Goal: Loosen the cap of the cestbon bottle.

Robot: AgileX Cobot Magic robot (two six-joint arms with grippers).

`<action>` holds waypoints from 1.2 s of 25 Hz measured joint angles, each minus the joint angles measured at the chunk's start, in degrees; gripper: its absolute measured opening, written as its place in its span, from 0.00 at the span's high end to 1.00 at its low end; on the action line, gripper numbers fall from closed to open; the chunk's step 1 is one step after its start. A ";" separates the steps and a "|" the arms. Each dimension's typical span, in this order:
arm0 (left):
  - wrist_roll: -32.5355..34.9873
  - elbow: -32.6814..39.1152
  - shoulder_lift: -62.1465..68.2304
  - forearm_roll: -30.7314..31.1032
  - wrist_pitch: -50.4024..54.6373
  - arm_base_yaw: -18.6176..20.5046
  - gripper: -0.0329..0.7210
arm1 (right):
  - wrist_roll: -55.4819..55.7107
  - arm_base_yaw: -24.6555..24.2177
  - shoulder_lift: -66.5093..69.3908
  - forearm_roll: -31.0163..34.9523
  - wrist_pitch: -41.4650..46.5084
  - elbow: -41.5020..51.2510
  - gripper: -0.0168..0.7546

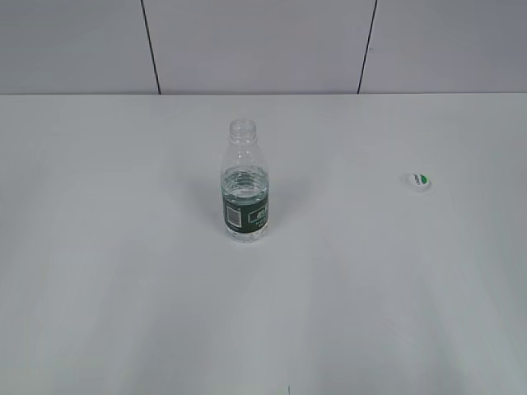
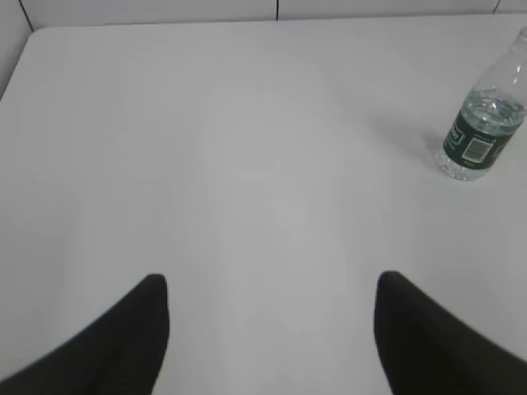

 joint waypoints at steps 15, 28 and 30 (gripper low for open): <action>0.00 0.11 -3.07 -0.31 -0.40 0.00 0.33 | 0.00 0.00 0.00 0.00 0.00 0.00 0.41; 0.00 0.11 -3.07 -0.44 -0.40 0.00 0.36 | 0.00 0.00 0.00 0.00 0.00 0.00 0.41; 0.00 0.11 -3.07 -0.44 -0.40 0.00 0.37 | 0.00 0.00 0.00 0.00 0.00 0.00 0.41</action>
